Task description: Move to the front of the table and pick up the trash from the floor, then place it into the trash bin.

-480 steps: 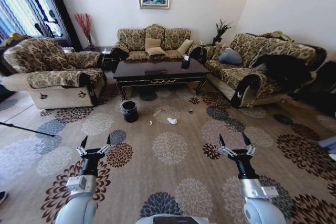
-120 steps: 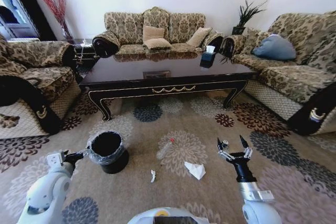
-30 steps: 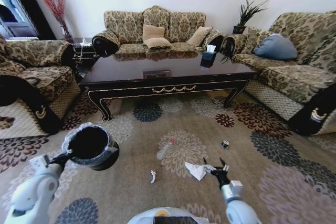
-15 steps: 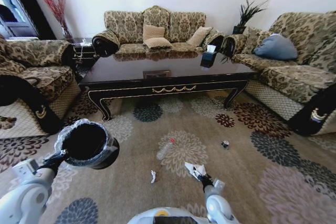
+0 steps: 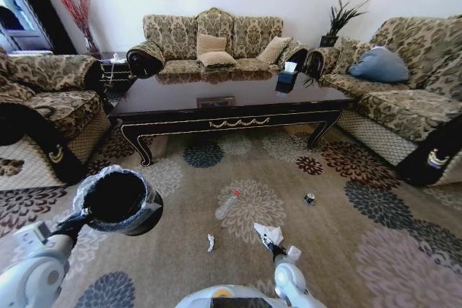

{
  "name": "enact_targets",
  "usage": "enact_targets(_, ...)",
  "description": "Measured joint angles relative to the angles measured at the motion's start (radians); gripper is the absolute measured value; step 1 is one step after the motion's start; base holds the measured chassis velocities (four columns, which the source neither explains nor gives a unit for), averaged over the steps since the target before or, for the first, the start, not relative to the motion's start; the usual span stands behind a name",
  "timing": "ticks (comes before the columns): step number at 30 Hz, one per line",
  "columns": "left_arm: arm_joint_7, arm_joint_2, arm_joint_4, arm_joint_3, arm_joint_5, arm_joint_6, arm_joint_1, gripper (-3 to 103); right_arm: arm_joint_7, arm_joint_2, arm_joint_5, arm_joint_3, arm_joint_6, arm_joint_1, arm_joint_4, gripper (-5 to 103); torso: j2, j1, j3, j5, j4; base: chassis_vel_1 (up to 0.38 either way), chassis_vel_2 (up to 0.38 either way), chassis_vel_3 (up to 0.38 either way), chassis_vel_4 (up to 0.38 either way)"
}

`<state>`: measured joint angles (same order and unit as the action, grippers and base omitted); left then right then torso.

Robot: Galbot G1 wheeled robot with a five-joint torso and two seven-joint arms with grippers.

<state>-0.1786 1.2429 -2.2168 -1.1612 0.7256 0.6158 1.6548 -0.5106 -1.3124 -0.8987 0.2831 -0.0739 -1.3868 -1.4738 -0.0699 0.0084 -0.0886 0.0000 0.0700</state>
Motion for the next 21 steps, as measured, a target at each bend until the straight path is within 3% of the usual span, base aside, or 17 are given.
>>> enact_targets(3, 0.0, -0.008, 0.009, 0.001, -0.001, -0.002, 0.001, 3, 0.001, -0.011, 0.012, 0.002, 0.017, 0.014, 0.033, 102, 0.0, 0.0, 0.0, 0.0, 0.0, 0.0, 0.0, 0.0, 0.0)
enact_targets(9, 0.0, -0.016, 0.014, 0.006, -0.002, -0.004, -0.003, 3, 0.006, -0.019, 0.015, 0.006, 0.027, 0.03, 0.06, 88, 0.0, 0.0, 0.0, 0.0, 0.0001, 0.0, 0.0, 0.0, 0.0)
enact_targets(13, 0.0, -0.017, 0.024, 0.009, -0.008, -0.008, -0.003, 3, 0.012, -0.021, 0.016, 0.009, 0.031, 0.037, 0.069, 66, 0.0, 0.0, 0.0, 0.0, 0.0, 0.0, 0.0, 0.0, 0.0)
enact_targets(15, 0.0, -0.017, 0.027, 0.01, -0.009, -0.009, -0.003, 3, 0.012, -0.021, 0.018, 0.009, 0.031, 0.037, 0.07, 66, 0.0, 0.0, 0.0, 0.0, 0.0, 0.0, 0.0, 0.0, 0.0)
enact_targets(19, 0.0, -0.013, 0.028, 0.017, -0.011, -0.011, -0.005, 3, 0.013, -0.025, 0.038, 0.009, 0.031, 0.035, 0.082, 44, 0.0, 0.0, 0.0, 0.0, 0.0001, 0.0, 0.0, 0.0, 0.0)
enact_targets(21, 0.0, -0.013, 0.028, 0.019, -0.012, -0.011, -0.005, 3, 0.014, -0.025, 0.042, 0.009, 0.031, 0.035, 0.084, 39, 0.0, 0.0, 0.0, 0.0, 0.0001, 0.0, 0.0, 0.0, 0.0)
